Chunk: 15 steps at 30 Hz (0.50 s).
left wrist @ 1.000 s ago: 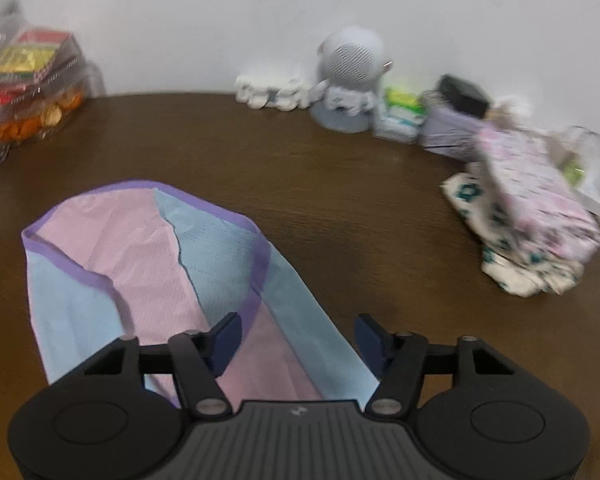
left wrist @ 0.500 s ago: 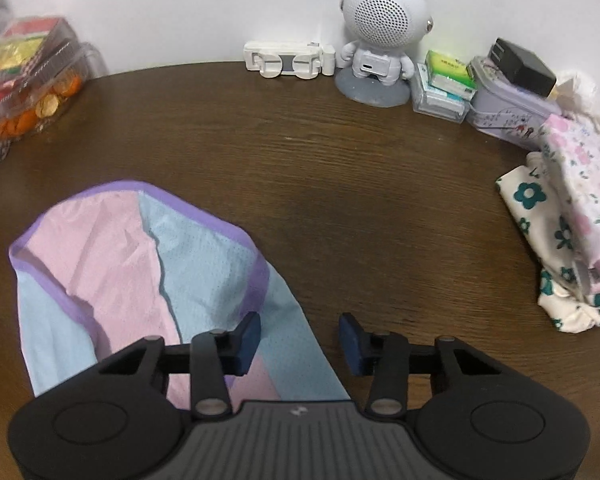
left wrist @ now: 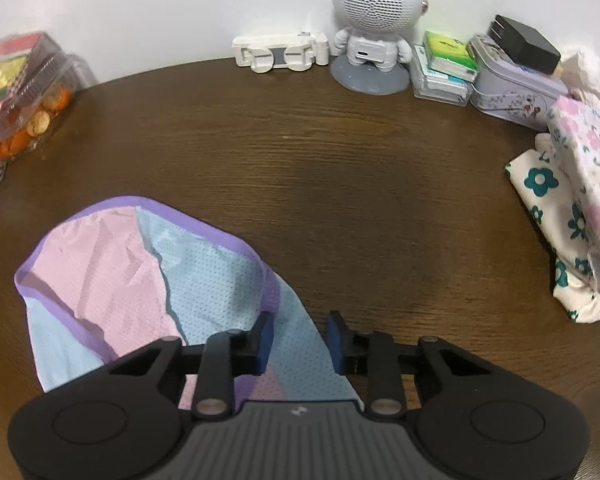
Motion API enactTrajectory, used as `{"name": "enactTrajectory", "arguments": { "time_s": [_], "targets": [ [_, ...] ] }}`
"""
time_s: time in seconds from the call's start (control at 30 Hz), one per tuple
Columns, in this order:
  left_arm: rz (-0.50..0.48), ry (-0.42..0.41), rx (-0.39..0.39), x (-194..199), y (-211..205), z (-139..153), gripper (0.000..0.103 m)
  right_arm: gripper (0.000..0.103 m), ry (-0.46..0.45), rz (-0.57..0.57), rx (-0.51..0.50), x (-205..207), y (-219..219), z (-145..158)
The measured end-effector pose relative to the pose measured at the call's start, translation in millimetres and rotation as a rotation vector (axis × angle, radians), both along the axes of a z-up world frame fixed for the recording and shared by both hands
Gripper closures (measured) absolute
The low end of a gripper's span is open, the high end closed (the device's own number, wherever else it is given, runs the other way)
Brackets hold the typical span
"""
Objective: Fold clothes
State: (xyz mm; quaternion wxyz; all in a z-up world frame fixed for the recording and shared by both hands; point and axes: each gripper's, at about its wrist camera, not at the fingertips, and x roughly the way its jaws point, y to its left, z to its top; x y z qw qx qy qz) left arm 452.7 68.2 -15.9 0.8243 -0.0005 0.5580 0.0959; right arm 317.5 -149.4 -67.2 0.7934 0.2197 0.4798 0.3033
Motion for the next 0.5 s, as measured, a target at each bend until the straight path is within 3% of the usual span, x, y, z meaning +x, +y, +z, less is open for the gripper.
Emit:
{"name": "enactTrajectory", "arguments": {
  "time_s": [0.13, 0.33, 0.5],
  "targets": [
    [-0.016, -0.011, 0.007, -0.8, -5.6, -0.5, 0.092, 0.092, 0.006, 0.007, 0.006, 0.5, 1.2, -3.3],
    [-0.007, -0.042, -0.012, -4.1, -2.6, -1.7, 0.101, 0.098, -0.018, 0.038, 0.016, -4.0, 5.0, -1.2],
    [0.031, -0.09, -0.08, -11.1, 10.9, -2.1, 0.103, 0.099, -0.055, 0.071, 0.033, -8.5, 7.8, 4.6]
  ]
}}
